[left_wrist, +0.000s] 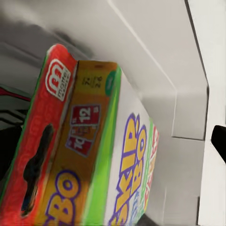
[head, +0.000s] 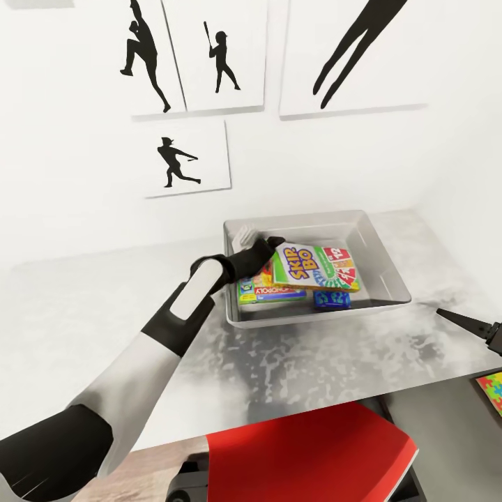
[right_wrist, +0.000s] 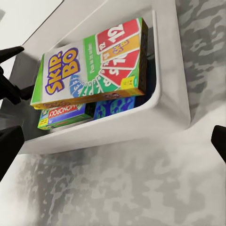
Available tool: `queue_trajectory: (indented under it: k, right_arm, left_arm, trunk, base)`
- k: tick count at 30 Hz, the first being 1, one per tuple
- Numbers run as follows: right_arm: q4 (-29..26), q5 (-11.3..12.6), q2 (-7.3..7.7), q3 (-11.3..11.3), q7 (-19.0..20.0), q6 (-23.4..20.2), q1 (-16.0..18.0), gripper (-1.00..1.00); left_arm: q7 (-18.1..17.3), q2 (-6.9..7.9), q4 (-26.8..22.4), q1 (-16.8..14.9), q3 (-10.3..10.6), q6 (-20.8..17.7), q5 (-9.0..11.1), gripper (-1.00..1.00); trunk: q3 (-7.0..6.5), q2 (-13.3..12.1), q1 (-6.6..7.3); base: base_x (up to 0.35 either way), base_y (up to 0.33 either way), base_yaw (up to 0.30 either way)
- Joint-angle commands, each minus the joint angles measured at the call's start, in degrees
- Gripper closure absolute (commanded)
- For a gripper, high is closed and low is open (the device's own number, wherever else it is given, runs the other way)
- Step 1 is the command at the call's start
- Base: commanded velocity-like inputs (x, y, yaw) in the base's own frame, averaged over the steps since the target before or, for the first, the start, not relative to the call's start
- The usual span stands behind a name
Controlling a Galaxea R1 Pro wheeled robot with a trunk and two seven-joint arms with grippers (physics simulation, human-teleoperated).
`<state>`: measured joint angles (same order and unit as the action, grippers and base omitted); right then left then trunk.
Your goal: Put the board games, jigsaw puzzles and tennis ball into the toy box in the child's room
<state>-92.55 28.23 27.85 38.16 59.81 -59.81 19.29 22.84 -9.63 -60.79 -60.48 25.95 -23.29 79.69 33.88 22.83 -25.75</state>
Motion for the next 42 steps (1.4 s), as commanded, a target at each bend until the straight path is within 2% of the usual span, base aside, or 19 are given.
queue_trajectory:
  k: [1,6,7,11,13,14,23,36,42]
  right_arm:
    - [0.00,-0.19,0.01,0.05,0.30,-0.19,0.05,-1.00]
    - [0.00,-0.19,0.07,0.11,0.30,-0.19,0.05,-1.00]
    - [0.00,-0.19,0.07,0.11,0.30,-0.19,0.05,-1.00]
    - [0.00,-0.19,0.09,0.55,0.30,-0.19,0.05,-1.00]
    - [0.00,-0.19,0.07,0.66,0.30,-0.19,0.05,-1.00]
    - [0.00,-0.19,0.05,0.83,0.30,-0.19,0.05,-1.00]
    - [0.00,-0.09,0.02,1.06,0.30,-0.19,0.05,-1.00]
    - [0.00,-0.08,0.02,1.14,0.24,-0.19,0.05,-1.00]
    - [0.00,-0.03,-0.09,1.13,0.22,-0.19,0.05,-1.00]
  left_arm:
    - [1.55,0.01,-0.75,0.03,0.03,-0.14,1.33,-1.00]
    - [6.89,0.13,-4.99,0.57,0.05,-0.46,5.68,-1.00]
    - [6.89,0.13,-4.99,0.57,0.05,-0.46,5.68,-1.00]
    - [11.82,0.19,-8.44,0.97,0.06,-0.55,9.28,-1.00]
    - [12.98,0.20,-9.15,1.04,0.06,-0.56,9.94,-1.00]
    - [14.98,0.21,-10.61,1.16,0.08,-0.58,10.92,-1.00]
    - [18.40,0.22,-13.83,2.28,0.07,-0.61,12.37,-1.00]
    - [19.87,0.50,-18.03,4.03,0.01,-0.61,12.73,-1.00]
    - [22.97,0.57,-20.59,4.23,0.00,-0.61,12.73,-1.00]
  trunk:
    - [0.08,0.09,-0.03]
    - [0.08,0.09,-0.03]
    - [0.08,0.09,-0.03]
    - [0.08,0.09,-0.03]
    - [0.08,0.09,-0.03]
    - [0.08,0.09,-0.03]
    - [0.08,0.09,-0.03]
    - [0.08,0.09,-0.03]
    - [0.08,0.09,-0.03]
  base:
    - [0.000,0.000,0.000]
    - [0.000,0.000,0.000]
    - [0.000,0.000,0.000]
    - [0.000,0.000,0.000]
    - [0.000,0.000,0.000]
    - [0.000,0.000,0.000]
    - [0.000,0.000,0.000]
    - [0.000,0.000,0.000]
    - [0.000,0.000,0.000]
